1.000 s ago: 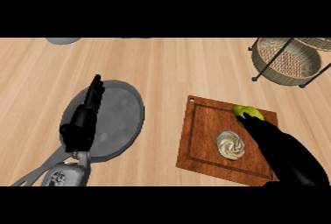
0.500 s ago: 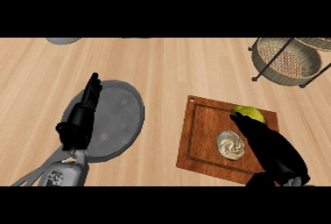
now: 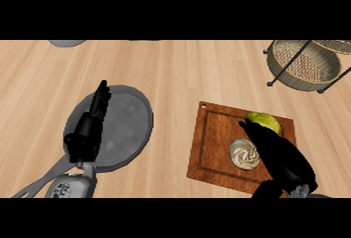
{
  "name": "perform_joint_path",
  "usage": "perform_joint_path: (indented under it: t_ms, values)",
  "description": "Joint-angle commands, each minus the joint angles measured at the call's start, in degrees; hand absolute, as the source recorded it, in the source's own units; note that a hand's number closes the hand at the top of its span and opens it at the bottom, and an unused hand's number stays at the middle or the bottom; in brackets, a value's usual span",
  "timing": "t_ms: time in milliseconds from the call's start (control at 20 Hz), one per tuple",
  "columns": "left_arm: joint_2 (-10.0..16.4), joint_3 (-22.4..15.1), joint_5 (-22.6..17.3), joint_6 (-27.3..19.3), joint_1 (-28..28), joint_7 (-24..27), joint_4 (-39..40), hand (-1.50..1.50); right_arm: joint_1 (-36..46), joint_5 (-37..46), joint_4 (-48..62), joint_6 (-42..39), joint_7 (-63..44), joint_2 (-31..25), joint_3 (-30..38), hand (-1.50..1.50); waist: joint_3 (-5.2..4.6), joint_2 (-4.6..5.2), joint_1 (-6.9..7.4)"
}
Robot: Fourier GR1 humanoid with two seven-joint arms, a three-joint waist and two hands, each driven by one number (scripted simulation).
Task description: Pick the cupcake from the cutting board and place it in the tiered basket
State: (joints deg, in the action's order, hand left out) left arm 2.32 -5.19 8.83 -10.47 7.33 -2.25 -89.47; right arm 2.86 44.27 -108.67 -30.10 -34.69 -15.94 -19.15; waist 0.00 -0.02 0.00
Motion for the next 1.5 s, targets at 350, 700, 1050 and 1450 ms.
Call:
perform_joint_path:
  t_ms: [350, 700, 1050, 1450]
  values:
    - [-1.4, 0.1, 1.6, -0.4, -2.2, 2.1, 0.0, 0.0, 0.1, 4.9, 8.6, 5.0, 7.0, 4.6, 1.2, -1.5, 0.0, 0.02, 0.06]
    - [-1.7, 0.4, 1.9, -0.5, 2.0, -1.8, 0.7, 0.0, -1.2, 9.2, 7.1, 9.6, 8.9, 5.3, 1.6, 1.5, 0.0, -0.01, -0.03]
    - [-2.2, 0.3, 1.6, -0.2, 2.5, 0.2, 2.6, 0.0, 7.8, 17.6, 20.5, 12.0, 9.7, 2.3, 2.4, 1.5, -0.01, 0.24, 0.43]
    - [-1.7, 0.3, 1.8, 0.4, 2.3, 1.6, 3.0, 0.0, 22.2, 22.1, 36.7, 2.3, -2.9, 4.1, 6.3, 1.5, -0.01, 0.32, 0.9]
